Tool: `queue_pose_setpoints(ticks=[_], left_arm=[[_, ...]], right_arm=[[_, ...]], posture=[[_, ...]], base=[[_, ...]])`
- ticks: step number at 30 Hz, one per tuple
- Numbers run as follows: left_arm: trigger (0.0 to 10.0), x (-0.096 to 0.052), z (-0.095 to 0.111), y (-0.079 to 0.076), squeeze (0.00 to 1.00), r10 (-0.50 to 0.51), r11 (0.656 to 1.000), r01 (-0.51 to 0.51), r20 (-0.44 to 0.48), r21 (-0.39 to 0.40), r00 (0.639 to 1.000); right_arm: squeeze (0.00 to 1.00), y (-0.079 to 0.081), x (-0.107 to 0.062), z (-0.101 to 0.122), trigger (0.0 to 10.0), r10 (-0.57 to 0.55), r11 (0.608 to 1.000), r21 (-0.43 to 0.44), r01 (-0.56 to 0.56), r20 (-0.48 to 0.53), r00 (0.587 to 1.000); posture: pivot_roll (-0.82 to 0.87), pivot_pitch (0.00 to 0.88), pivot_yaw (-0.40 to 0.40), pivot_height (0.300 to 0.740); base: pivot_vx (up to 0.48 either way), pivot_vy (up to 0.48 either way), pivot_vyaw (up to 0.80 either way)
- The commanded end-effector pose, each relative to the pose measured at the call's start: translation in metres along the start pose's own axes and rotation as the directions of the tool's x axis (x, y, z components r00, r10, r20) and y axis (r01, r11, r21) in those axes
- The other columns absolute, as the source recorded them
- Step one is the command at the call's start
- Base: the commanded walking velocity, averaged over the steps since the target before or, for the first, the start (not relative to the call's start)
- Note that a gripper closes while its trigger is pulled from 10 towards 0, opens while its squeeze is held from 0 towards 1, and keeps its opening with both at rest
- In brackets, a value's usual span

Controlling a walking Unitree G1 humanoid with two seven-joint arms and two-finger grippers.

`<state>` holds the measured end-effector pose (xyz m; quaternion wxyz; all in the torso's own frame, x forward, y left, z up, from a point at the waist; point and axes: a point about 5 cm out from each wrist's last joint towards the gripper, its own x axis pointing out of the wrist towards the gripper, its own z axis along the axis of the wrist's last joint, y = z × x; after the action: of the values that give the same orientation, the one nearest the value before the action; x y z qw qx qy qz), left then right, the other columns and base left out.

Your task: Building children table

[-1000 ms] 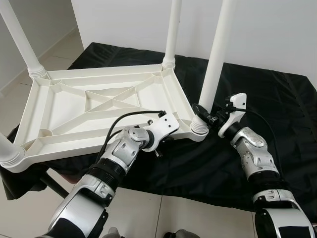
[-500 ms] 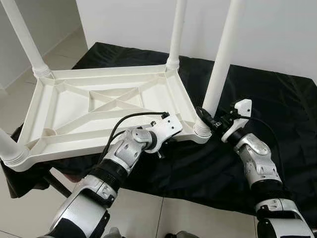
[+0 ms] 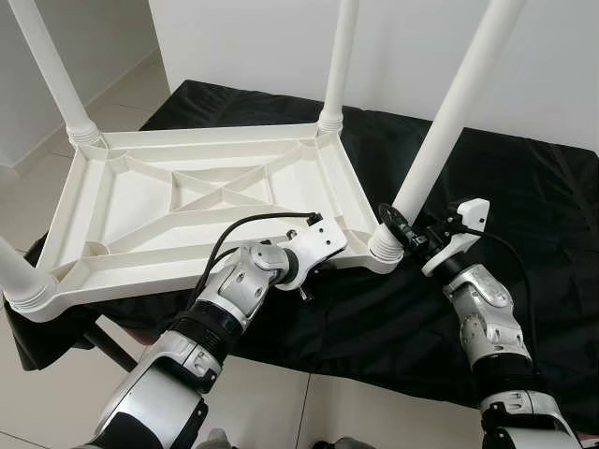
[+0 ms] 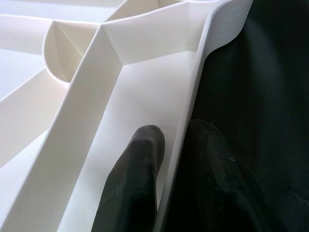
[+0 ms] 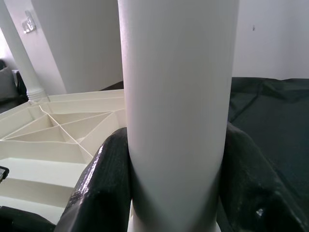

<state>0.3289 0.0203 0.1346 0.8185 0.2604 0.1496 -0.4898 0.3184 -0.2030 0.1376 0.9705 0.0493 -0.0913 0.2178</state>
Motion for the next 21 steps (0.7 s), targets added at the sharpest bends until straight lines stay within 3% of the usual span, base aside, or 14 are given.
queue_pose_setpoints(ticks=[1, 21], left_arm=[[10.0, -0.007, 0.02, 0.004, 0.0, -0.001, 0.998, -0.004, 0.074, 0.062, 0.997], [10.0, -0.008, 0.021, 0.005, 0.0, -0.001, 0.998, -0.004, 0.074, 0.061, 0.997]], right_arm=[[0.0, -0.018, -0.037, -0.042, 10.0, -0.165, 0.982, 0.053, 0.179, -0.205, 0.965], [0.0, 0.001, -0.045, -0.041, 10.0, -0.066, 0.997, 0.013, 0.07, -0.177, 0.982]], posture=[[-0.08, 0.028, -0.006, 0.74], [-0.08, 0.035, -0.003, 0.74]], base=[[0.0, 0.0, 0.0], [0.0, 0.0, 0.0]])
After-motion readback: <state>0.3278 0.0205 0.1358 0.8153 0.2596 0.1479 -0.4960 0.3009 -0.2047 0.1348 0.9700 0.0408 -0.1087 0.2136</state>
